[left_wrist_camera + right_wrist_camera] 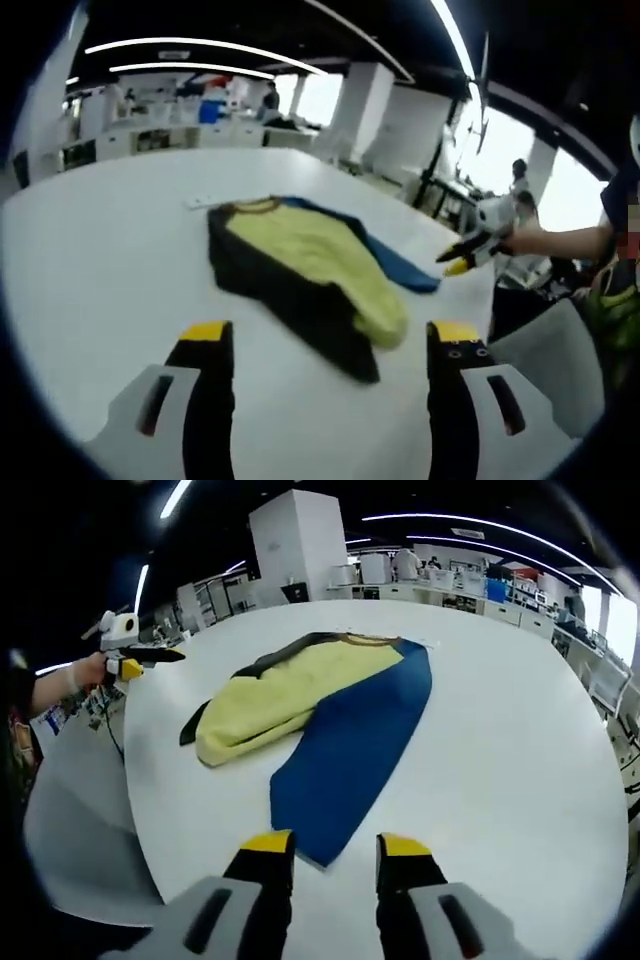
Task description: Fold the garment on the visible template until the final outline fits inside the template.
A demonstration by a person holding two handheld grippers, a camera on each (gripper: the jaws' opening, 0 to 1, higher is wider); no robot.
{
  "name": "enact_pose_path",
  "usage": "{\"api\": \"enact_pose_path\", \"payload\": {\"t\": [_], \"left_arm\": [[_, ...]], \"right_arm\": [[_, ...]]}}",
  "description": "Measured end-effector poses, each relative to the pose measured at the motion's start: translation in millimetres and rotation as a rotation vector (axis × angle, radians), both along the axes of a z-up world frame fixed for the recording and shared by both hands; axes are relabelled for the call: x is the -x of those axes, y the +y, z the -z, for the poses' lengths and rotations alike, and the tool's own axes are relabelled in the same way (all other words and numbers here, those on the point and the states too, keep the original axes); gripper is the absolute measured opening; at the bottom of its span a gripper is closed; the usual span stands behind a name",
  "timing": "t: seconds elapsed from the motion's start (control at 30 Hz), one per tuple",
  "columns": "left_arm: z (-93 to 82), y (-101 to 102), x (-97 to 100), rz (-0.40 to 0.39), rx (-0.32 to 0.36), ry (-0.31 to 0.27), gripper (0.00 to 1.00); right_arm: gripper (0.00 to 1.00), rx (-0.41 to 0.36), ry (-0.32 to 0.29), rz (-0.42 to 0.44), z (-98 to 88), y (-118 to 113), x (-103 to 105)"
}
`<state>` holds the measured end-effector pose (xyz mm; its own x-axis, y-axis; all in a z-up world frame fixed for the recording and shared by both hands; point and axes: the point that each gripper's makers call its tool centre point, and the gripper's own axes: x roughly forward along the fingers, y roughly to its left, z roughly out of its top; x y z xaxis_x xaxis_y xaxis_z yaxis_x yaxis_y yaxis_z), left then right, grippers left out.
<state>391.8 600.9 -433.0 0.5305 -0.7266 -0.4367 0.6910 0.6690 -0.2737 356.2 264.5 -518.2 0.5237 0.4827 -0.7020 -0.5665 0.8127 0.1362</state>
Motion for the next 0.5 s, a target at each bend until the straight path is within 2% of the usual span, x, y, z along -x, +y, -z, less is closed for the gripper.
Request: {"api": "enact_pose_path", "payload": {"t": [0.1,0.17,0.23,0.3,0.5], "left_arm": [[1.2,-6,3.3,-0.005,0.005,0.009,0.74],[2.8,-6,3.1,-0.005,0.007,0.014,0.74],[3.5,-7,4.9,-0.006,0.012,0.018,0.74],[3.6,-7,6.4,-0.010,0.016,0.020,0.74],[1.1,-4,10.6,-0.030,0.044,0.025,0.73]], "right_arm": [[0.22,0.003,0.008,0.010,4.9,1,-2],[0.19,0.018,0.039,0.033,14.0,-3,-3],[0.17,0.018,0.035,0.041,16.6,-2,-6],[0.12,0.022,0.041,0.036,18.2,0,-8],[0.12,0.072,0.044,-0.016,18.9,8,-1]]}}
